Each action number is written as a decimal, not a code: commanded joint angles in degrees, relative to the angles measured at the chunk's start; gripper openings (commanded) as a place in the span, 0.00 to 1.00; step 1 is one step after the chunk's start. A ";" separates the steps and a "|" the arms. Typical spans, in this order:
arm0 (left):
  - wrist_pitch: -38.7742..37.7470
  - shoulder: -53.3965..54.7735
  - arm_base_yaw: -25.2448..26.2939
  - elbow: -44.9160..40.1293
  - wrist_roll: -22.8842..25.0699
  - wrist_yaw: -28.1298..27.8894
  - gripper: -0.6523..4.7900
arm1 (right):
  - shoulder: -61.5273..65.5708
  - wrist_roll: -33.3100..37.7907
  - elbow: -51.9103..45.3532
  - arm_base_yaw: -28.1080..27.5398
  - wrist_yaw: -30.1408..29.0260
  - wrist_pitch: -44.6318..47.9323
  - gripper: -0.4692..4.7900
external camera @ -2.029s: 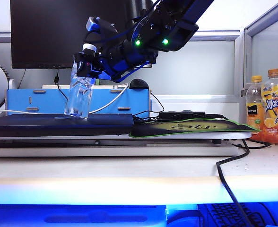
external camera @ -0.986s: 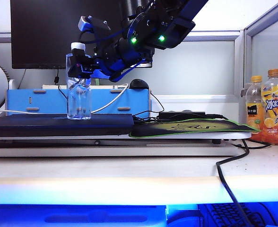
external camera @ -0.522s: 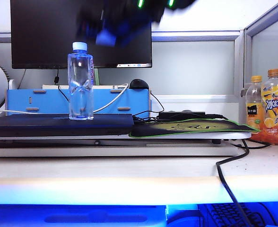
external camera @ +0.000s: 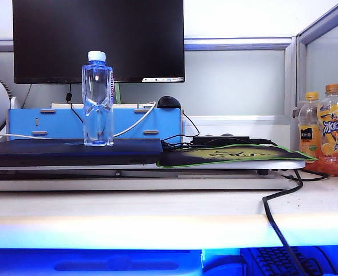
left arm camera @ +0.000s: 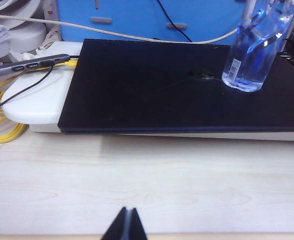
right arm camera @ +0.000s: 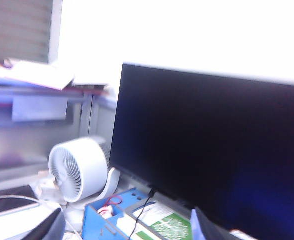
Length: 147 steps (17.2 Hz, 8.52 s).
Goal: Pick up the mineral water bottle and place it on the laptop.
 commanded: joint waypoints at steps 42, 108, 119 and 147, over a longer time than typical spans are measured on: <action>0.46 -0.11 0.02 0.09 0.04 0.17 0.12 | -63.76 1.49 -55.10 -16.52 22.23 -6.14 0.73; 0.46 -0.11 0.02 0.09 0.04 0.17 0.12 | -88.91 9.18 -93.83 -35.21 10.82 -21.53 0.08; 0.46 -0.11 0.02 0.09 0.04 0.17 0.12 | -88.91 9.27 -93.83 -35.19 10.82 -21.16 0.08; 0.46 -0.11 0.02 0.09 0.04 0.20 0.12 | -88.91 9.27 -93.83 -35.19 10.82 -21.14 0.08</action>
